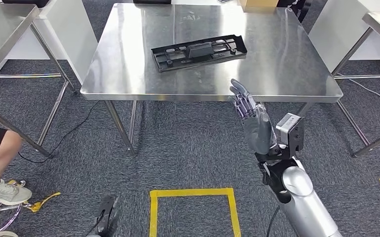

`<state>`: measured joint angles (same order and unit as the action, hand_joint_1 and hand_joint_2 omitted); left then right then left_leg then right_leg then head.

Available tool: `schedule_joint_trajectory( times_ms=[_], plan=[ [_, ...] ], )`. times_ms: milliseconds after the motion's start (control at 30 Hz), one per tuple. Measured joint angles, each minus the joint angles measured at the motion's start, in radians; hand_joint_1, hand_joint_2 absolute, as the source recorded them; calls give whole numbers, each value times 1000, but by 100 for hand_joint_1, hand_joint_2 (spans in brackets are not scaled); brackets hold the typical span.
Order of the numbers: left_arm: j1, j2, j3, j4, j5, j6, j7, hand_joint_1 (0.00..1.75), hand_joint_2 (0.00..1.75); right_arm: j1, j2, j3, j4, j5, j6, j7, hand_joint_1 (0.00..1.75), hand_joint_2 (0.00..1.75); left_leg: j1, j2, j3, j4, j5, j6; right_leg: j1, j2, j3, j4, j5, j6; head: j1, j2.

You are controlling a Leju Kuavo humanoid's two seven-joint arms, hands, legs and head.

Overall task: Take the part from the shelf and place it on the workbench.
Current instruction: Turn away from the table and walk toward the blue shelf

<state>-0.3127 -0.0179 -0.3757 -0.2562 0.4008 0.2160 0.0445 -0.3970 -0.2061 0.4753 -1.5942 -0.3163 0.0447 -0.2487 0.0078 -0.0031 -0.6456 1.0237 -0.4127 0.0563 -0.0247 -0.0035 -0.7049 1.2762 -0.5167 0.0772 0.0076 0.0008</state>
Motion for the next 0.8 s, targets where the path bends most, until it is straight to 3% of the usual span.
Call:
schedule_joint_trajectory(
  times_ms=[33,100,167,233,267,300,367,400,433,467,500,567,633,733,800],
  plan=[
    [11,-7,0,1,1,3,-3,0,0,5,-2,-4,0,4,-3,-1,0,0,-2,0,-8,0,8,-1,4,1,51,-61,16,0,0,0],
    [28,-20,-1,1,3,7,-10,0,0,9,-4,-14,-3,9,-6,-4,0,0,-6,0,-21,-1,25,-6,15,2,159,-212,18,-15,-1,0],
    [39,-31,-2,2,5,11,-14,0,0,11,-6,-20,-5,20,-13,-6,0,0,-5,0,-26,-7,40,-17,26,4,200,-289,5,-33,-1,0],
    [51,-38,-3,2,6,18,-22,0,0,21,-11,-24,-5,50,-34,-6,0,0,-3,0,-28,-13,47,-30,22,3,196,-303,19,-45,0,0],
    [58,-41,-3,2,7,23,-29,0,0,29,-13,-25,-3,75,-49,-2,0,0,-2,0,-34,-3,30,-35,17,2,194,-307,29,-54,-1,0],
    [66,-44,-3,3,8,28,-35,0,0,38,-15,-25,3,106,-66,3,0,0,-1,-1,-44,24,-5,-40,10,0,191,-311,41,-61,-3,0],
    [79,-49,-3,3,10,38,-47,0,0,63,-19,-25,31,174,-96,19,0,0,4,0,-81,137,-99,-48,6,-1,174,-312,61,-69,-6,0],
    [86,-51,-3,4,9,41,-52,0,0,80,-21,-25,54,204,-108,27,0,0,7,0,-98,200,-129,-54,6,-2,163,-311,69,-68,-7,0],
    [91,-53,-4,5,5,40,-53,0,0,99,-22,-25,82,236,-120,38,0,0,11,0,-104,245,-139,-59,5,-4,153,-310,77,-65,-7,0],
    [94,-54,-6,6,-2,35,-50,0,0,119,-22,-25,116,277,-139,52,0,0,14,0,-93,253,-128,-64,3,-5,143,-307,82,-60,-7,0],
    [96,-55,-10,6,-11,28,-44,0,0,137,-21,-26,153,326,-162,68,0,0,19,0,-60,221,-106,-69,0,-6,133,-302,86,-55,-7,0],
    [95,-56,-22,7,-32,12,-27,0,0,161,-14,-37,238,419,-209,91,0,0,25,-1,33,96,-78,-77,-4,-8,112,-283,91,-46,-10,0],
    [93,-57,-35,7,-45,3,-19,0,0,174,-3,-59,327,466,-235,100,0,0,23,-8,78,23,-81,-69,-1,-9,96,-269,95,-33,-13,0],
    [92,-60,-51,8,-57,2,-7,0,0,180,16,-100,491,520,-280,143,0,0,17,-12,70,11,-77,-34,1,-8,86,-267,102,-9,-12,0],
    [92,-63,-60,8,-64,6,3,0,0,178,26,-137,628,528,-300,151,0,0,17,-12,63,4,-60,-12,0,-5,59,-214,68,-8,-9,0]
  ],
)
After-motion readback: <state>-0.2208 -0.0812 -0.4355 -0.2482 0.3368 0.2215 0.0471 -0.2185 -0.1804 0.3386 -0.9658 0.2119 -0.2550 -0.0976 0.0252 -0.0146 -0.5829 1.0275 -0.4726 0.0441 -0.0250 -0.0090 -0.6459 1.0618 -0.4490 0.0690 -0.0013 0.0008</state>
